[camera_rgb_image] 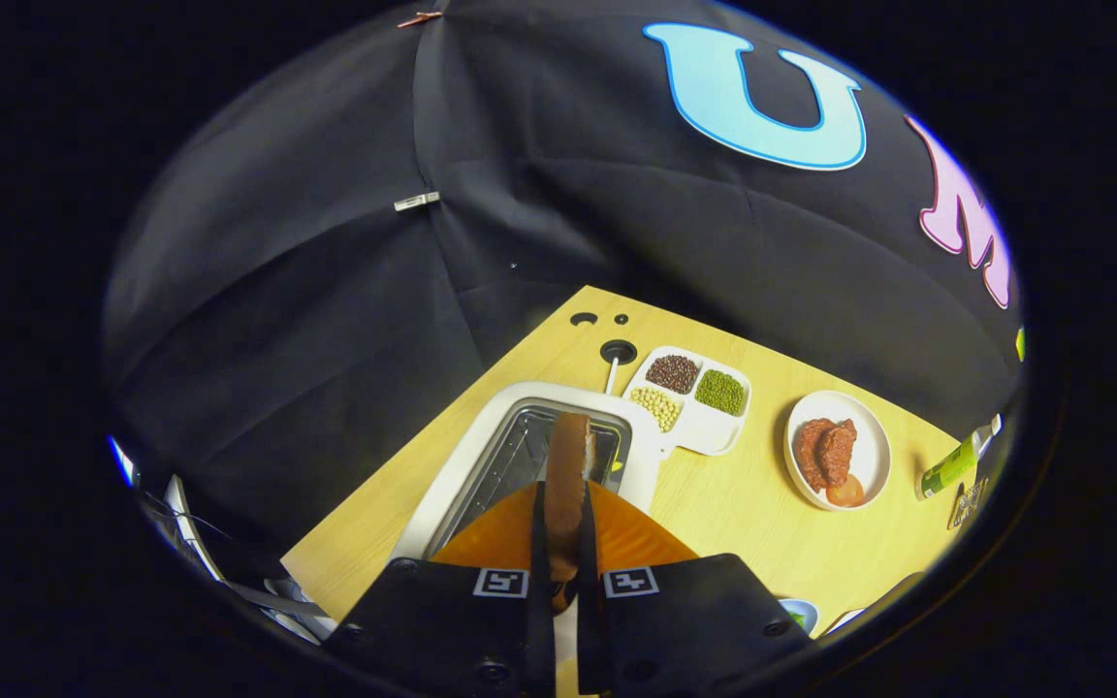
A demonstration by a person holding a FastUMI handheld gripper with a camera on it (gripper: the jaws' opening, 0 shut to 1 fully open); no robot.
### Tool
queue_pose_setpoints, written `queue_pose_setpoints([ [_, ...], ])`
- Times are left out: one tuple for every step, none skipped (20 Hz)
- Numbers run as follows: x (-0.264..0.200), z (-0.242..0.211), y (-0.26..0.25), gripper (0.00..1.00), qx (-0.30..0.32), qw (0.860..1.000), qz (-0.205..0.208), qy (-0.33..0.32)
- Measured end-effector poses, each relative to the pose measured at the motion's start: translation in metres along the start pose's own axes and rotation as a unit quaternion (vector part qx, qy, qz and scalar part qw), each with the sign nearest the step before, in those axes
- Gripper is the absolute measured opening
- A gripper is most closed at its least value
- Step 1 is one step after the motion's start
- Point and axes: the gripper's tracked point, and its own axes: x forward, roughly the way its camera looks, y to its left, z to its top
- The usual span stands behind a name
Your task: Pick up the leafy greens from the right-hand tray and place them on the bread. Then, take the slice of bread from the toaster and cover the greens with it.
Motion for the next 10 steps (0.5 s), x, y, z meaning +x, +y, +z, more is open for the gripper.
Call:
queue_pose_setpoints([
  [-0.006, 0.006, -0.001, 0.14, 0.0, 1.0, 0.002, -0.007],
  [-0.013, 0.013, -0.003, 0.13, 0.002, 1.0, 0.004, -0.016],
  [-0.019, 0.02, -0.005, 0.13, 0.004, 1.0, 0.004, -0.024],
  [-0.028, 0.028, -0.008, 0.13, 0.006, 0.999, 0.004, -0.032],
  [-0.036, 0.034, -0.014, 0.13, 0.008, 0.999, 0.004, -0.041],
  [-0.045, 0.039, -0.019, 0.13, 0.012, 0.999, 0.005, -0.049],
  [-0.055, 0.045, -0.023, 0.13, 0.02, 0.998, 0.006, -0.058],
  [-0.064, 0.047, -0.029, 0.13, 0.027, 0.998, 0.005, -0.064],
  [-0.075, 0.048, -0.039, 0.13, 0.032, 0.997, -0.002, -0.071],
  [-0.082, 0.048, -0.048, 0.13, 0.037, 0.996, -0.004, -0.076],
])
